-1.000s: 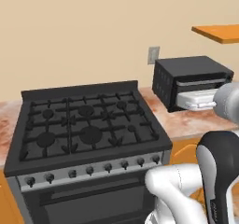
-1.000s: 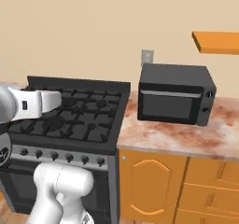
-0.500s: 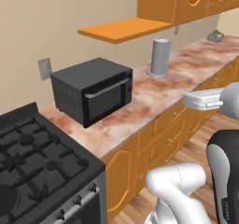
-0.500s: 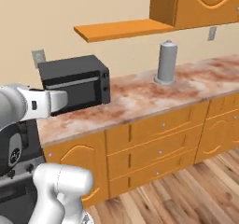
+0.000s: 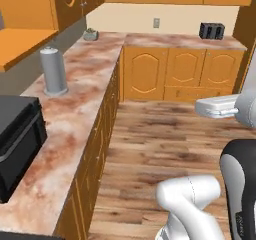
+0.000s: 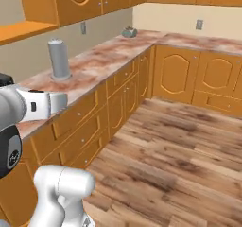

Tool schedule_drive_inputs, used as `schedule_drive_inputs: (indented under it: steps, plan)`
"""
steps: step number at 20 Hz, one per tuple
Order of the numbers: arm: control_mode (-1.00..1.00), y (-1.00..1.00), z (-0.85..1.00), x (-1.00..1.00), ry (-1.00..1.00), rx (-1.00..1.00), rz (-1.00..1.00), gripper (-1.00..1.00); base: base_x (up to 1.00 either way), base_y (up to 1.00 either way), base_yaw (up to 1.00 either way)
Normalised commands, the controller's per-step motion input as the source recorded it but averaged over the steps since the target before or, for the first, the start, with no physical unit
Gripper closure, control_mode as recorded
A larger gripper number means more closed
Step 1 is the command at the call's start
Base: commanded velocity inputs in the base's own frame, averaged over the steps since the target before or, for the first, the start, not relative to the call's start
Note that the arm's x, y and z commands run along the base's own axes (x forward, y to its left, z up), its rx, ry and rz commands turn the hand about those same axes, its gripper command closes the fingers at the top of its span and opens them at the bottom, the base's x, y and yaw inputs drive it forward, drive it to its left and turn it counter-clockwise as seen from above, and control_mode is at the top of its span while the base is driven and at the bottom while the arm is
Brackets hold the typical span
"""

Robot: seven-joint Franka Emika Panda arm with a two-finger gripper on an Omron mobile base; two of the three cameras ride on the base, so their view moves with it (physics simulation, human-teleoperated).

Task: Navigate to the microwave.

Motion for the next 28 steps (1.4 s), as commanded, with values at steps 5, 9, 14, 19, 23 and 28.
schedule_drive_inputs:
  steps: [5,9,14,19,23,28]
  plan:
    - [1.0,0.0,0.0,0.0,0.0,0.0,0.0,-1.0,0.0,0.0,-1.0]
    - [1.0,0.0,0.0,0.0,0.0,0.0,0.0,-1.0,0.0,0.0,-1.0]
    - [1.0,0.0,0.0,0.0,0.0,0.0,0.0,-1.0,0.0,0.0,-1.0]
    - [1.0,0.0,0.0,0.0,0.0,0.0,0.0,-1.0,0.62,0.48,-0.72]
    - [1.0,0.0,0.0,0.0,0.0,0.0,0.0,-1.0,1.0,0.91,-0.35]
    - [1.0,0.0,0.0,0.0,0.0,0.0,0.0,-1.0,1.0,1.0,-0.36]
